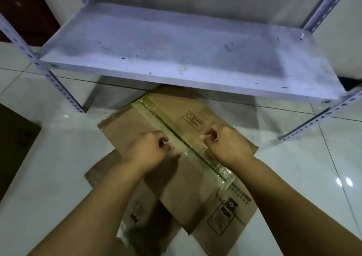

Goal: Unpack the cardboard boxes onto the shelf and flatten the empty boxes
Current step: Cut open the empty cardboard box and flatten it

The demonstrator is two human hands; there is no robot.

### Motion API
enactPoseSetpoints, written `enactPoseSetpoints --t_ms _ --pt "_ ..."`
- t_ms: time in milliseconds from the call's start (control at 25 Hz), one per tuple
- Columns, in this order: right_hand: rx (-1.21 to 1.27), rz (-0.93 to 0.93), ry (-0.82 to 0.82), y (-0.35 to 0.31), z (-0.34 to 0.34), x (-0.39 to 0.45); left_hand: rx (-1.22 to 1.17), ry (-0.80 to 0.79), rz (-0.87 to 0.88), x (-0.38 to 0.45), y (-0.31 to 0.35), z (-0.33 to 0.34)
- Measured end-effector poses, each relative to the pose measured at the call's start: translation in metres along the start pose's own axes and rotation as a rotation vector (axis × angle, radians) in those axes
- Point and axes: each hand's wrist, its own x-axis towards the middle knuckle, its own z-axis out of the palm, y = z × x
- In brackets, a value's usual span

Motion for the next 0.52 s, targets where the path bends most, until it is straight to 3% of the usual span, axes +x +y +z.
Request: enactPoseSetpoints --t_ms 160,280,520 --pt "-0.16 0.049 -0.096 0.038 0.026 -0.004 0.198 -0.138 0.027 0.007 -0.002 0.029" --pt "-0.269 0.088 -0.136 0.06 0.031 0.0 0.314 -0.151 0.048 0.01 0.003 0.042" --pt "-0.302 0.088 -0.317 0.084 0.042 0.014 0.417 -0.25 0.011 0.011 -0.001 0.055"
